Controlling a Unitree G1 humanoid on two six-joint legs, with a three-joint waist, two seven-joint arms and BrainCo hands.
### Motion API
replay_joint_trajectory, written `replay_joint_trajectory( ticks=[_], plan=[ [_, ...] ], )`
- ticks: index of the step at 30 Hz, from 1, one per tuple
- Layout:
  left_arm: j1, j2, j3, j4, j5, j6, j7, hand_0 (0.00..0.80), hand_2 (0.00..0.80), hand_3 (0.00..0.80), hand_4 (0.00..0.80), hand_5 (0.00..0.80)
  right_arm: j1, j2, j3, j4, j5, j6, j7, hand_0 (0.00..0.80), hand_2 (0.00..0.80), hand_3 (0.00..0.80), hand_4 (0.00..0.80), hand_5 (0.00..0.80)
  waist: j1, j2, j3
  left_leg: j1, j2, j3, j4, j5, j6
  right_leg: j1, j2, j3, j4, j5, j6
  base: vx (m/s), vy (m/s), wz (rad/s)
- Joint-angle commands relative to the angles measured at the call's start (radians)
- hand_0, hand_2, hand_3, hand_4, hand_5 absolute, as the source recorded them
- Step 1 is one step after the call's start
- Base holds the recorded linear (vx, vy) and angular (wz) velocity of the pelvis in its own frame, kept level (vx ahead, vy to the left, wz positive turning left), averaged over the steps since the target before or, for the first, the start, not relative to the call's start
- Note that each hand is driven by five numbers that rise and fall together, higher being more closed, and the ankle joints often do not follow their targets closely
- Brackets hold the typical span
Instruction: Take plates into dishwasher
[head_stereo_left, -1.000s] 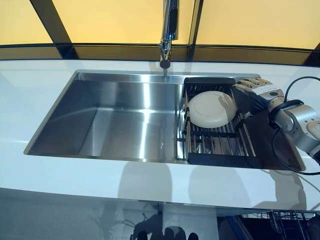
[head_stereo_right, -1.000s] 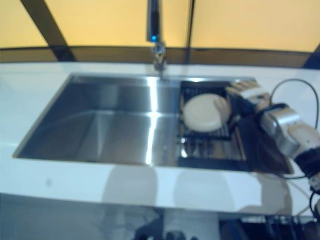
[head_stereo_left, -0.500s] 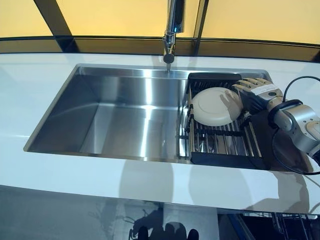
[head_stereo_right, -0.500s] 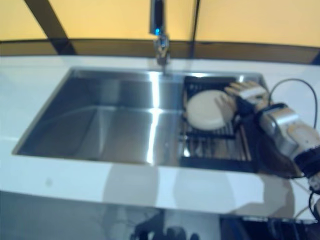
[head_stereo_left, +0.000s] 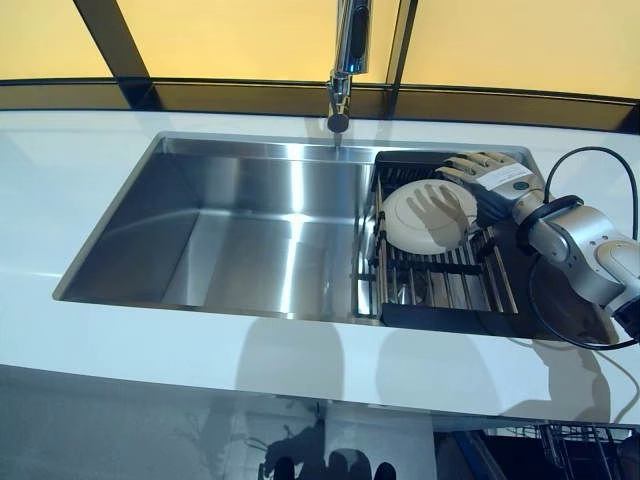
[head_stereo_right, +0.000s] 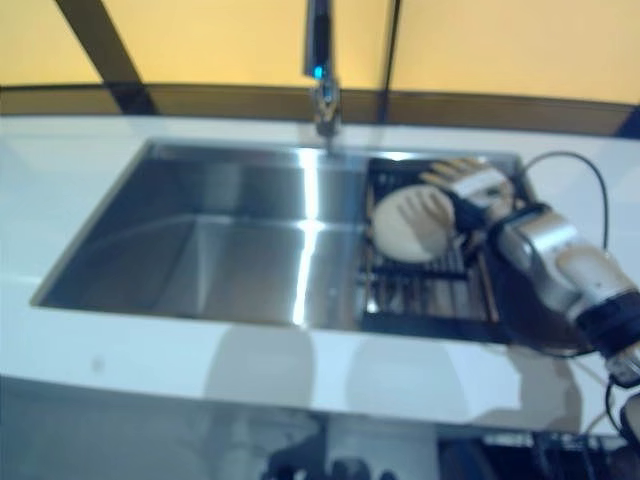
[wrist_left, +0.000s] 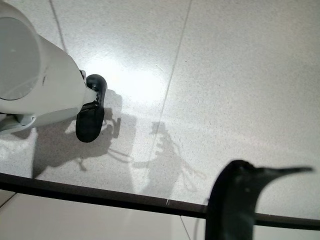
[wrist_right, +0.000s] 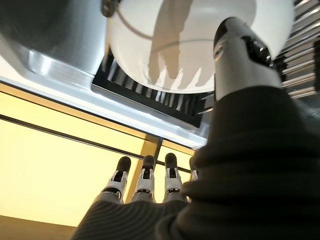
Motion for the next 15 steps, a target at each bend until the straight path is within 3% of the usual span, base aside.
replay_joint_trajectory(
  ticks=[1,15],
  plan=[
    [0.002,0.018,-0.001,0.019,0.006,-0.009,0.017,0.0,0.0,0.0,0.0,0.0,-0.029,0.019,-0.011,-0.043,-0.024,-0.014,0.011,0.0,0.0,0.0,0.0,0.0,0.009,-0.049,-0.045,-0.003,-0.02,0.058,-0.004,-0.053,0.022,0.013,-0.005,0.03,0.009,-0.046,0.084,0.0,0.0,0.0],
    [-0.002,0.018,0.018,0.025,0.001,-0.016,0.021,0.0,0.0,0.0,0.0,0.0,0.016,0.016,0.0,-0.107,-0.079,-0.054,0.097,0.0,0.0,0.0,0.0,0.0,0.01,-0.055,-0.039,-0.005,-0.017,0.064,-0.004,-0.051,0.024,0.01,-0.006,0.028,0.007,-0.042,0.086,0.0,0.0,0.0]
  ],
)
